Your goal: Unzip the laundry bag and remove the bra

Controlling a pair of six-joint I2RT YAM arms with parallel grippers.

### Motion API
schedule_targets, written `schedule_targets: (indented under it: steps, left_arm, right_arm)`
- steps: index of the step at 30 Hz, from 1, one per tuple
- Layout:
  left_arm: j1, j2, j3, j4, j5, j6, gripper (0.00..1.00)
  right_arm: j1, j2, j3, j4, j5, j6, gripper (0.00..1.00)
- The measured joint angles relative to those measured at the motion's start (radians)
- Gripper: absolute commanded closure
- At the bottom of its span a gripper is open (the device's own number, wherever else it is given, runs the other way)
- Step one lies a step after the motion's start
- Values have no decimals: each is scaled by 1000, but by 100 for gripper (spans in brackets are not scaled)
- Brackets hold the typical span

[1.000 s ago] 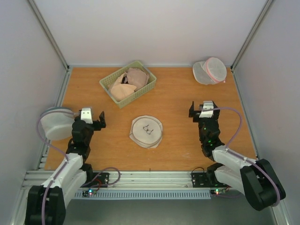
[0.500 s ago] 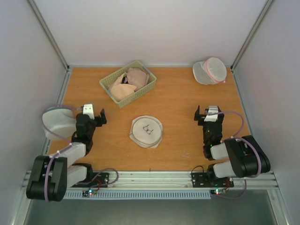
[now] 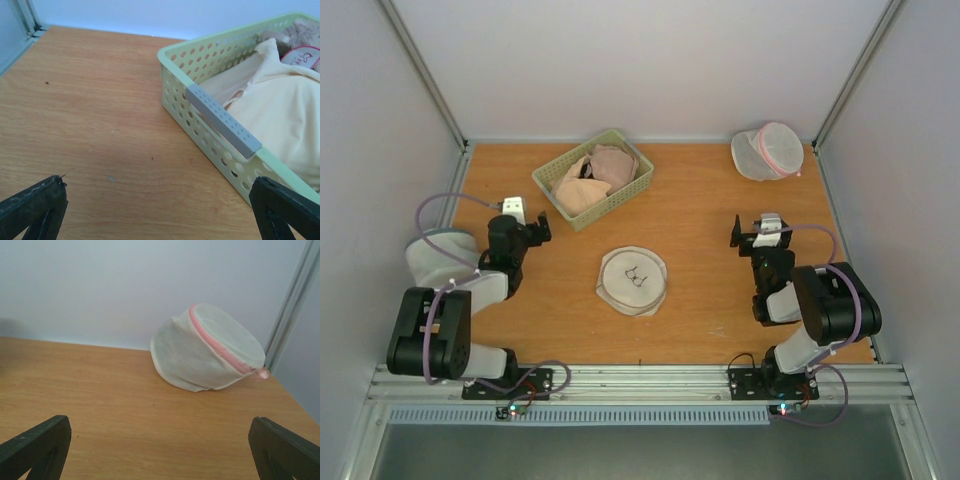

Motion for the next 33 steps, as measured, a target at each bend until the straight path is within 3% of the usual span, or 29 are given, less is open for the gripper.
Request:
schedule_targets:
  steps: [6, 9, 14, 24, 33]
  left_arm:
    - [3, 3, -3, -9, 91, 10, 1]
    - [8, -24, -55, 61, 108, 45, 1]
    - [104, -30, -91, 101, 81, 39, 1]
    - [129, 152, -100, 267, 208, 35, 1]
    - [129, 175, -99, 318, 272, 55, 1]
  right_arm:
    - [-57, 0, 47, -72, -106, 28, 2]
    - [-68, 0, 53, -93, -138, 41, 2]
    - [-69, 0, 53, -101, -166, 52, 2]
    - [-69, 0, 53, -101, -175, 56, 2]
    - [-69, 0, 53, -101, -175, 56, 1]
